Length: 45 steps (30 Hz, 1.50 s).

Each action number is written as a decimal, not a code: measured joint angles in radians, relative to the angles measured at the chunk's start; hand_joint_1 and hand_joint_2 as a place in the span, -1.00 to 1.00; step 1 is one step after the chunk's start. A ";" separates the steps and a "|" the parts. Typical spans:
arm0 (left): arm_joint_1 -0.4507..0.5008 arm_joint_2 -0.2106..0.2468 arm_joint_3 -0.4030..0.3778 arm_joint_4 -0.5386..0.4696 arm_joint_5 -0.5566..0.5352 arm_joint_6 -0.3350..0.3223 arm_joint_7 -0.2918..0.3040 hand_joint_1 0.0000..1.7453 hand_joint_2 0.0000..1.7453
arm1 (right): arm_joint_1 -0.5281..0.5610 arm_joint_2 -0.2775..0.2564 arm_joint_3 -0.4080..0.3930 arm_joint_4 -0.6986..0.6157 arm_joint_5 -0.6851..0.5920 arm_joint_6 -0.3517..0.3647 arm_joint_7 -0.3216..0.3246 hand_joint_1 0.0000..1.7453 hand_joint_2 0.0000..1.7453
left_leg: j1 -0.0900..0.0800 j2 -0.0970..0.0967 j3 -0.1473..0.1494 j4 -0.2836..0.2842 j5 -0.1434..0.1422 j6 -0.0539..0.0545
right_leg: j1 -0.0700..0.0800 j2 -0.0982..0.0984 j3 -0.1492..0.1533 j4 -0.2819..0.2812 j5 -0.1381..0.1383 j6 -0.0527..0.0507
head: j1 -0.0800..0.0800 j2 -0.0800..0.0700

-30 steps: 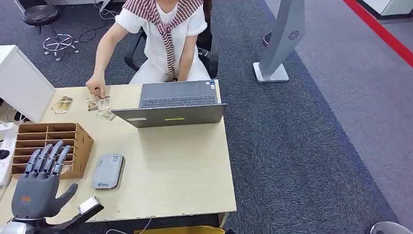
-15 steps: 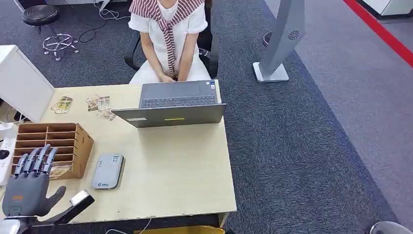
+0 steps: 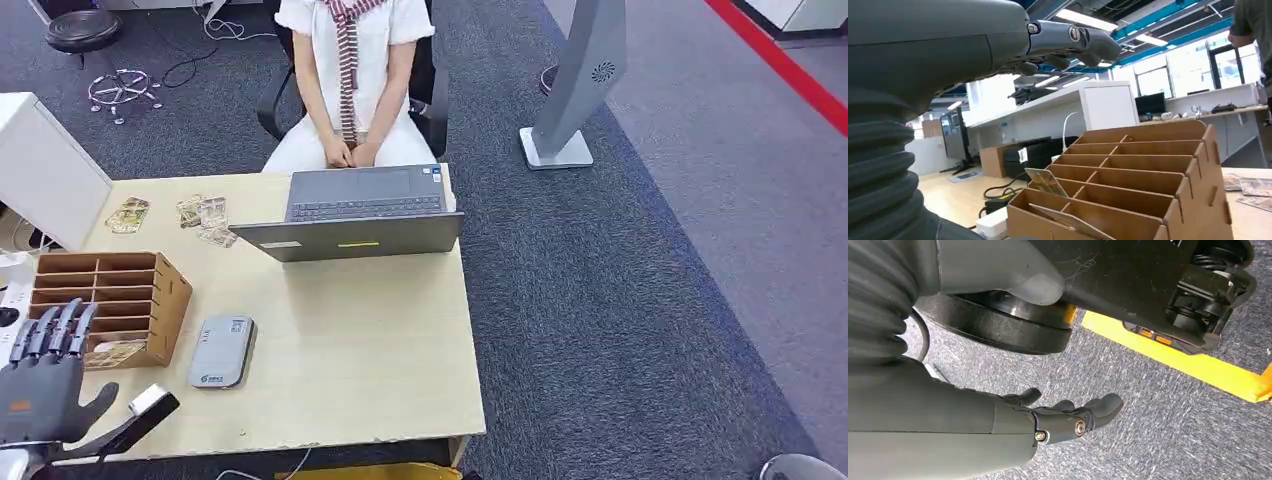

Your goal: Pass the card to the sensor for recognition and then transmit it.

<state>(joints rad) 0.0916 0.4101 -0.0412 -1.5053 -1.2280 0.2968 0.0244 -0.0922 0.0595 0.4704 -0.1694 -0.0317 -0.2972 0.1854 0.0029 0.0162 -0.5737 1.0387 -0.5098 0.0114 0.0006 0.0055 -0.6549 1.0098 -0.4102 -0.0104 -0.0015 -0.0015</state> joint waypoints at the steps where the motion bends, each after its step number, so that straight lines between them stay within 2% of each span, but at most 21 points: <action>1: -0.003 0.000 0.002 0.005 0.000 0.000 0.000 -1.00 1.00 | 0.000 0.000 0.000 0.000 0.001 0.002 0.000 -1.00 1.00 | 0.000 0.000 0.000 0.000 0.000 0.000 | 0.000 0.000 0.000 0.000 0.000 0.000 | 0.000 0.000; 20: -0.081 -0.008 0.025 0.097 0.000 -0.007 0.000 -1.00 1.00 | 0.000 0.000 0.001 0.000 0.017 0.005 0.000 -1.00 1.00 | 0.000 0.000 0.000 0.000 0.000 0.000 | 0.000 0.000 0.000 0.000 0.000 0.000 | 0.000 0.000; 45: -0.094 -0.043 0.025 0.160 -0.008 -0.019 -0.006 -1.00 1.00 | -0.001 0.000 0.001 0.000 0.017 0.007 0.001 -1.00 1.00 | 0.000 0.000 0.000 0.000 0.000 0.000 | 0.000 0.000 0.000 0.000 0.000 0.000 | 0.000 0.000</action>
<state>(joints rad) -0.0020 0.3670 -0.0164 -1.3455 -1.2356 0.2781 0.0179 -0.0932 0.0591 0.4711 -0.1694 -0.0149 -0.2899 0.1865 0.0029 0.0164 -0.5732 1.0388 -0.5098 0.0114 0.0006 0.0056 -0.6549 1.0098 -0.4101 -0.0105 -0.0015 -0.0011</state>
